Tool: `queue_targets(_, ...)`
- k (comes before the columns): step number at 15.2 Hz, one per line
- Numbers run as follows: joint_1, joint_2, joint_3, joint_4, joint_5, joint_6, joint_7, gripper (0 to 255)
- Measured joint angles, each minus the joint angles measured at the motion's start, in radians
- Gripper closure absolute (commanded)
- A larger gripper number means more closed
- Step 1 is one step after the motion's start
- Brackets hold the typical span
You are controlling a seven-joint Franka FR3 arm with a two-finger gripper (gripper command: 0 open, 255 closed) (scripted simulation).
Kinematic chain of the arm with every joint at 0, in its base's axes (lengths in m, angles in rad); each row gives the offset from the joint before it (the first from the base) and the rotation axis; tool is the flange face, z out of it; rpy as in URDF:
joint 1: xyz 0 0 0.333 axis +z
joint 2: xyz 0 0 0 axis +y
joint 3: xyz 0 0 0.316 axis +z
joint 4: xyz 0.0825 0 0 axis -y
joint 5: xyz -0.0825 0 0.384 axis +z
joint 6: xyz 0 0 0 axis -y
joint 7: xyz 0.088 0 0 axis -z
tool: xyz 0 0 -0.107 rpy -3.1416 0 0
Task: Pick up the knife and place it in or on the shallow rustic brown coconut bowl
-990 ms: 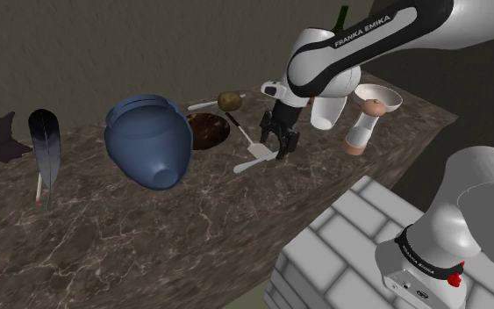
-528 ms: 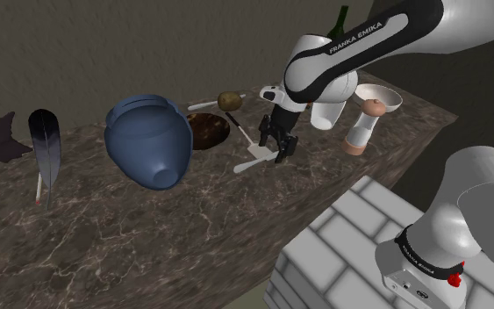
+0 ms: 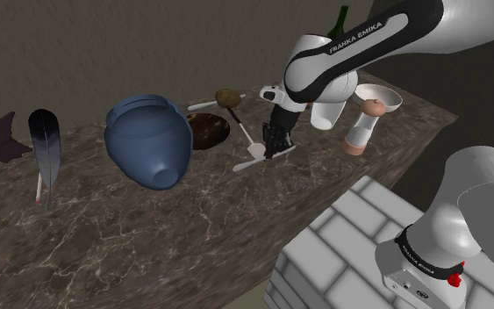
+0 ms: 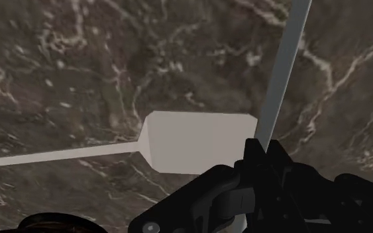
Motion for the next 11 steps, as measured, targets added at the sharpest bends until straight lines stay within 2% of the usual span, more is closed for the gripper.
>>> queue_targets(5, 0.0, 0.0, 0.0, -0.001, 0.0, 0.0, 0.0, 255)
queue_targets(11, -0.011, -0.049, 0.007, 0.023, -0.05, -0.062, 0.05, 255)
